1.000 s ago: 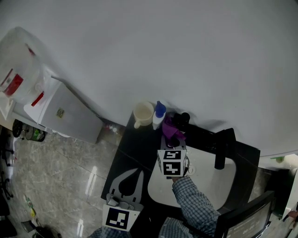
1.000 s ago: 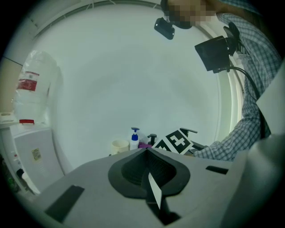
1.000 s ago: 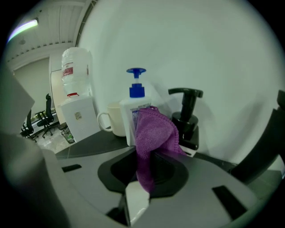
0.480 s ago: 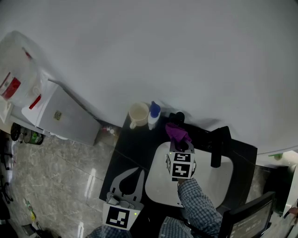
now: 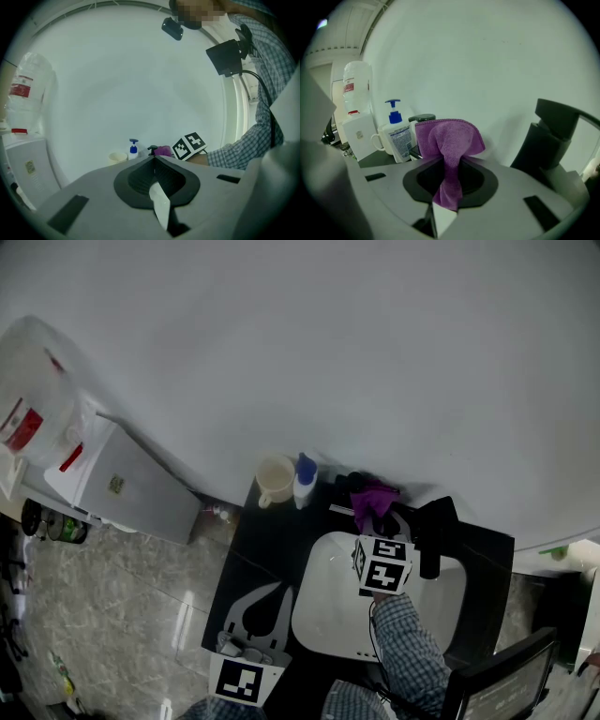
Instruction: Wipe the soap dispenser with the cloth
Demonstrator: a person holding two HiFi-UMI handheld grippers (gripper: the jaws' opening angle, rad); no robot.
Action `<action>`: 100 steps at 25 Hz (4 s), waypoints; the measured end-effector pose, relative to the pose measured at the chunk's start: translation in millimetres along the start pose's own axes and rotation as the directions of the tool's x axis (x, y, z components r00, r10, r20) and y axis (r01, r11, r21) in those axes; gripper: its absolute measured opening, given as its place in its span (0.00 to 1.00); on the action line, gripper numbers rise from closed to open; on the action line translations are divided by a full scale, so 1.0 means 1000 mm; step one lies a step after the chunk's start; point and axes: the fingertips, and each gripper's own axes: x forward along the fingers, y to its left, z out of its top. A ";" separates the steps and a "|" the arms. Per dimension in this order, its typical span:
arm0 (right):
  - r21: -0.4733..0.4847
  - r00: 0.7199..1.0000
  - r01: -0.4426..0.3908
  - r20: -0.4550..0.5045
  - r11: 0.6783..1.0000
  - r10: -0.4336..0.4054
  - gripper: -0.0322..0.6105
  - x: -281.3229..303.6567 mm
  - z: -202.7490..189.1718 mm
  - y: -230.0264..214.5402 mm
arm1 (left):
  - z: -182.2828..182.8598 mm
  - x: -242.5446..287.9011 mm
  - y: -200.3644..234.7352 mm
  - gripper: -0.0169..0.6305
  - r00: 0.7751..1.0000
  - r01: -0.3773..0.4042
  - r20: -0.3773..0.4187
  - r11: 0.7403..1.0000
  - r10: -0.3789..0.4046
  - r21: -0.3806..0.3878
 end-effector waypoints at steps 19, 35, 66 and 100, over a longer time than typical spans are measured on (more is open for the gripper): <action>0.053 0.975 -0.088 0.208 0.995 0.075 0.17 -0.123 0.042 0.011 | 0.029 -0.012 -0.020 0.03 0.993 0.104 0.053 0.991 -0.109 0.083; 0.143 0.964 -0.056 0.266 0.988 0.016 0.17 -0.216 0.030 0.031 | 0.028 -0.044 -0.025 0.03 0.976 0.198 0.066 0.973 -0.207 0.120; 0.177 0.940 -0.088 0.340 0.980 0.023 0.17 -0.435 -0.070 0.060 | 0.005 -0.241 -0.133 0.03 0.971 0.161 0.145 0.970 -0.188 0.184; 0.148 0.932 -0.085 0.361 0.985 0.027 0.17 -0.567 -0.131 0.119 | -0.009 -0.368 -0.187 0.03 0.957 0.231 0.123 0.946 -0.263 0.228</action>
